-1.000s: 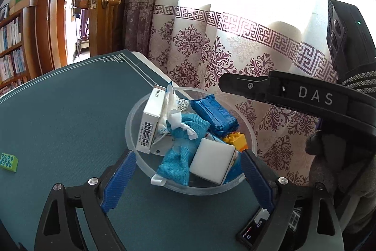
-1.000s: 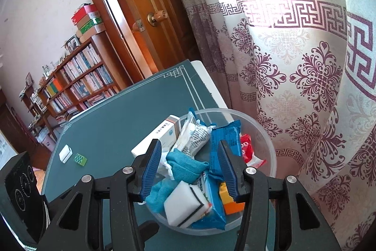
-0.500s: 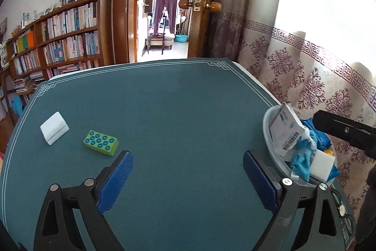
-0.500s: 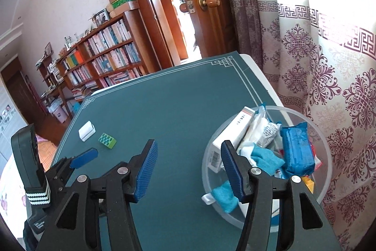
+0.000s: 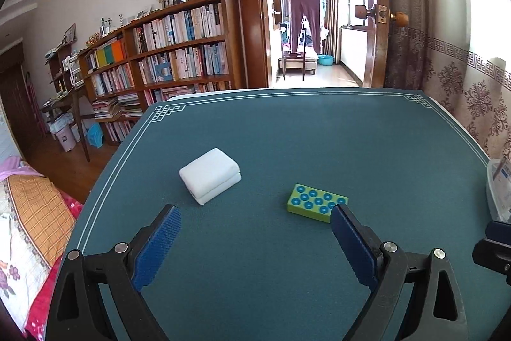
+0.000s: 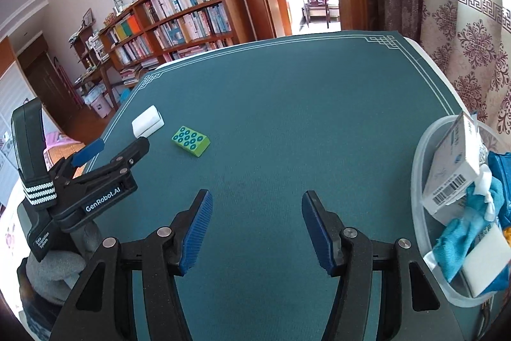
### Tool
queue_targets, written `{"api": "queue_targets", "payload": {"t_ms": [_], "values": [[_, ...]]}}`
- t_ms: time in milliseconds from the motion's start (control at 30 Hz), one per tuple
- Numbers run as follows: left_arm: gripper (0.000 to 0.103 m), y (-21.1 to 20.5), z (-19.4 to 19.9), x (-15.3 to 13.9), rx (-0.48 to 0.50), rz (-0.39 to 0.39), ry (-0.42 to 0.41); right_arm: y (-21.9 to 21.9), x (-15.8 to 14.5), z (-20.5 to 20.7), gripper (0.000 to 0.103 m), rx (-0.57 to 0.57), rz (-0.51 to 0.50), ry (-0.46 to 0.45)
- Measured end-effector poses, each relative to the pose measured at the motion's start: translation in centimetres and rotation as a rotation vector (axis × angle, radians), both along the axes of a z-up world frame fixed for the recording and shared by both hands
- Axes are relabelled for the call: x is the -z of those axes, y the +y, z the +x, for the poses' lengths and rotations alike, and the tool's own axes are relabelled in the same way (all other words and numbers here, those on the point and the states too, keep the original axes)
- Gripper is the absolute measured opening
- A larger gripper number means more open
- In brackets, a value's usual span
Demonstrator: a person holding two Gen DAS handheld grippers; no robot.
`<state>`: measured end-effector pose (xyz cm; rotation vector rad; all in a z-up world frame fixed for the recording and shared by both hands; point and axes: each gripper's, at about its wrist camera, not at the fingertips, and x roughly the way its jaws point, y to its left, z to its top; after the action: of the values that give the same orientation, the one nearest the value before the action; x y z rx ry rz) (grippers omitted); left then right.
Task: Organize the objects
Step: 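Move both grippers back to the second sponge and green brick, then grasp the green dotted brick with the right gripper while the left grasps the white sponge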
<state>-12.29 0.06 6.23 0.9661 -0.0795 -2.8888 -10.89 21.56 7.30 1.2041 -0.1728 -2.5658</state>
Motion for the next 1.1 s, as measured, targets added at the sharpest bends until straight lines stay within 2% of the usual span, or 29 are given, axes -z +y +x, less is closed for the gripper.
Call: {"api": "queue_targets", "payload": {"t_ms": [200,433,600,867,900,967,1100], "values": [[0.097,-4.4,-3.2,1.6,-0.073,-0.005,-0.03,-3.3,2.5,-1.3,0.06,-0.05,-0.005,-0.059],[0.1,-5.7,-6.5,3.2,-0.046,0.0,-0.071,-6.3,4.6,-3.2,0.06,-0.085,-0.018,-0.101],[0.1,-6.4,-9.0,4.1,-0.02,0.025,-0.146,-8.3,5.4,-4.5,0.06,-0.117,-0.004,-0.094],[0.1,-6.9,-10.1,4.6,0.006,0.074,-0.194,-11.3,5.6,-6.7,0.064,-0.147,0.0,-0.055],[0.097,-7.0,-10.2,4.6,0.013,0.082,-0.198,-11.7,5.6,-7.1,0.064,-0.146,0.006,-0.05],[0.087,-7.1,-10.3,4.8,0.024,0.093,-0.21,-12.8,5.5,-7.9,0.064,-0.143,0.02,-0.036],[0.074,-7.3,-10.1,4.5,0.04,0.11,-0.194,-14.3,5.3,-9.5,0.065,-0.133,0.042,-0.02]]}}
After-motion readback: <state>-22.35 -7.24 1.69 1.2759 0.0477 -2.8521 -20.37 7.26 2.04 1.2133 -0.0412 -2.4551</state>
